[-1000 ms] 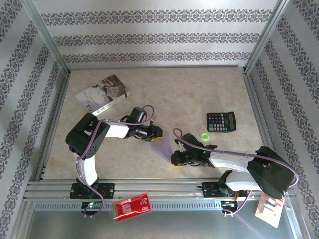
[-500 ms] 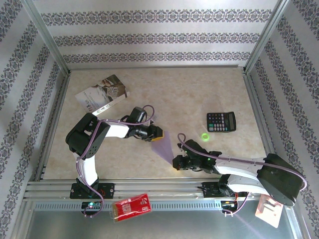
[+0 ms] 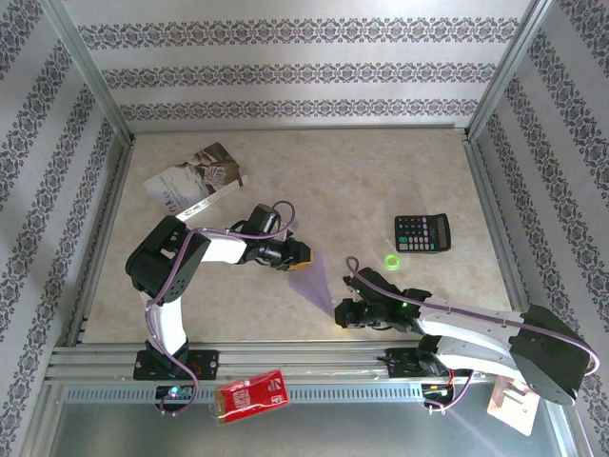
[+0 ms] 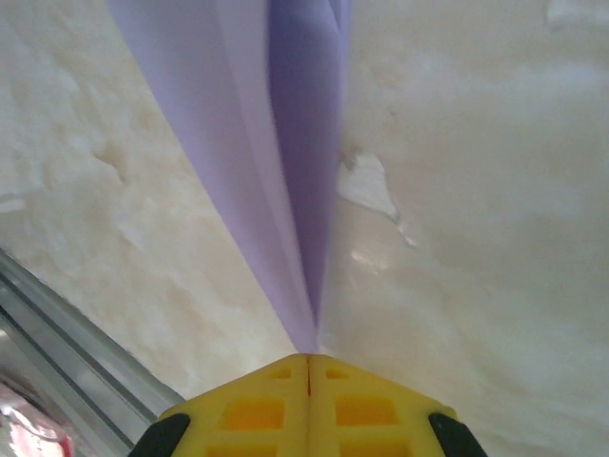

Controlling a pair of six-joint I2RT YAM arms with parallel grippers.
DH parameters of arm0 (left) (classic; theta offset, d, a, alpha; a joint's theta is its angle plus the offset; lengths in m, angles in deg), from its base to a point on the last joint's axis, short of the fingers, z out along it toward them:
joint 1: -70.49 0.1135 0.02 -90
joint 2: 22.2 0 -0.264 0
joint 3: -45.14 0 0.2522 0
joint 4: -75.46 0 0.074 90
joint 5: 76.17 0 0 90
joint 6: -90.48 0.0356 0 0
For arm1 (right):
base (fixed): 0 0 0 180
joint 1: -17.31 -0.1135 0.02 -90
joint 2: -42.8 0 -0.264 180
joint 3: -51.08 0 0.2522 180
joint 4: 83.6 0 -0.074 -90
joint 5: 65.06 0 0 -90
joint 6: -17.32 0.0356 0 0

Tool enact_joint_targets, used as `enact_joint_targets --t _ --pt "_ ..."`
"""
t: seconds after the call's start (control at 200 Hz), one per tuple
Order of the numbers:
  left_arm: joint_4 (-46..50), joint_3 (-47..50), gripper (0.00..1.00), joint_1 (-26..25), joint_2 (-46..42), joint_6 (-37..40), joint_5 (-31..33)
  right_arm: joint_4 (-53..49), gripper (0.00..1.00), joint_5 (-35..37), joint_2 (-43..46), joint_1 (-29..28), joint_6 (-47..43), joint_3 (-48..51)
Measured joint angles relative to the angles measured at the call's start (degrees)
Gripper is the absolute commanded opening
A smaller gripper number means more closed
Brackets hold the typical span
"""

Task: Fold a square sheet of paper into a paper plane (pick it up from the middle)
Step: Fourth fold the wing at the center of the table.

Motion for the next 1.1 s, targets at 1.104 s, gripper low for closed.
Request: enact_joint_targets --t 1.104 --pt "1.14 -0.74 0.32 0.00 0.37 0.46 -0.31 12.74 0.00 -4.57 -19.32 5.01 -6.43 -6.19"
